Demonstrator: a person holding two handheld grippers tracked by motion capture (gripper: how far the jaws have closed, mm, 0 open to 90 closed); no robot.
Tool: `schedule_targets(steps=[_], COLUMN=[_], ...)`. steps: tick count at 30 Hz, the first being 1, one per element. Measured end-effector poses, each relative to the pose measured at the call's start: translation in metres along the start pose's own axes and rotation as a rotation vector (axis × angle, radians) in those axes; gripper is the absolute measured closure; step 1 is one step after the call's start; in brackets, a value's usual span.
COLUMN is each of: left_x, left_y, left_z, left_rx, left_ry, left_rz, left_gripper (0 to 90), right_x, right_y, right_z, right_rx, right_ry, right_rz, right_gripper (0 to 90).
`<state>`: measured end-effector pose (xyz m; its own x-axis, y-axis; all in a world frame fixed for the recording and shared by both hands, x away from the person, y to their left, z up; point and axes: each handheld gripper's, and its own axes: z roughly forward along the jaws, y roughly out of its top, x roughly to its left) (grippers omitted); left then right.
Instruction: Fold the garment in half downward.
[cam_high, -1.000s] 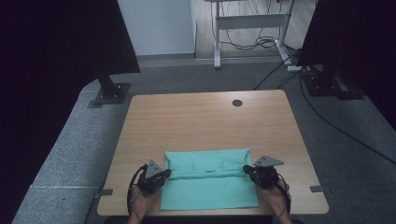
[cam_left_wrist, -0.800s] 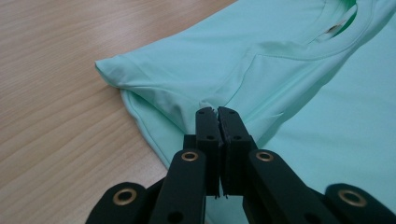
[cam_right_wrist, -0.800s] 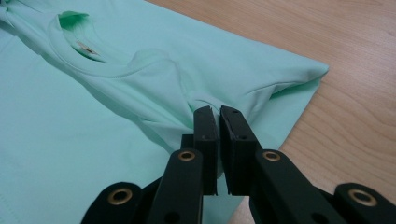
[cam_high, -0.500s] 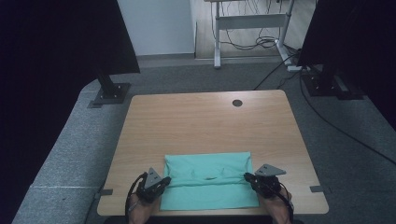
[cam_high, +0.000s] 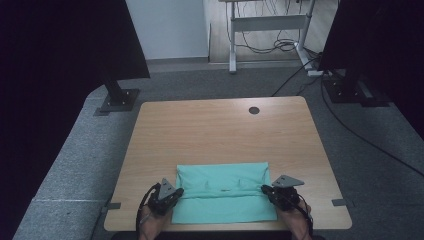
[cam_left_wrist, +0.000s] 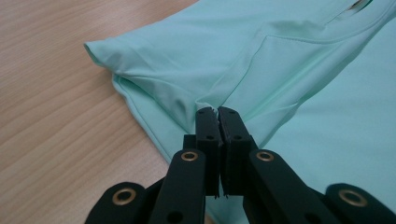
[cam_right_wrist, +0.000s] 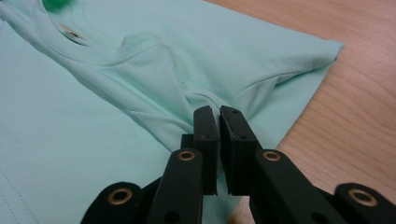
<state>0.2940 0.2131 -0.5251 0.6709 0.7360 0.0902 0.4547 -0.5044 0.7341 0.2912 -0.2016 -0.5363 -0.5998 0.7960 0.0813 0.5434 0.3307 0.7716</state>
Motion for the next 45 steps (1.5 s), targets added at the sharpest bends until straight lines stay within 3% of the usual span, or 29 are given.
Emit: schedule_targets(steps=[10, 25, 36, 39, 41, 44, 45], left_x=[0.004, -0.006, -0.007, -0.006, -0.002, 0.002, 0.002], left_y=[0.006, -0.002, -0.012, -0.012, -0.013, -0.013, -0.013], left_z=[0.007, -0.017, -0.013, -0.013, -0.014, -0.015, -0.015], left_rx=[0.002, -0.025, -0.010, -0.014, -0.018, -0.015, -0.015], left_ry=[0.016, -0.005, -0.011, -0.005, 0.006, 0.027, 0.027], left_rz=[0.000, -0.002, -0.017, -0.024, -0.053, -0.074, -0.074], left_gripper=[87.9, 87.9, 86.1, 79.0, 70.0, 55.6, 50.8], right_x=[-0.007, 0.009, 0.011, 0.011, 0.011, 0.009, 0.009], right_y=[0.007, 0.001, -0.008, -0.008, -0.009, -0.009, -0.009], right_z=[0.007, -0.014, -0.012, -0.012, -0.012, -0.012, -0.012], right_rx=[0.004, -0.012, 0.004, 0.003, 0.002, -0.008, -0.008], right_ry=[-0.011, 0.001, 0.017, 0.018, 0.022, 0.020, 0.020], right_rz=[0.002, -0.033, -0.014, -0.012, -0.001, 0.015, 0.015], right_gripper=[84.6, 84.6, 84.1, 83.4, 79.8, 67.5, 67.5])
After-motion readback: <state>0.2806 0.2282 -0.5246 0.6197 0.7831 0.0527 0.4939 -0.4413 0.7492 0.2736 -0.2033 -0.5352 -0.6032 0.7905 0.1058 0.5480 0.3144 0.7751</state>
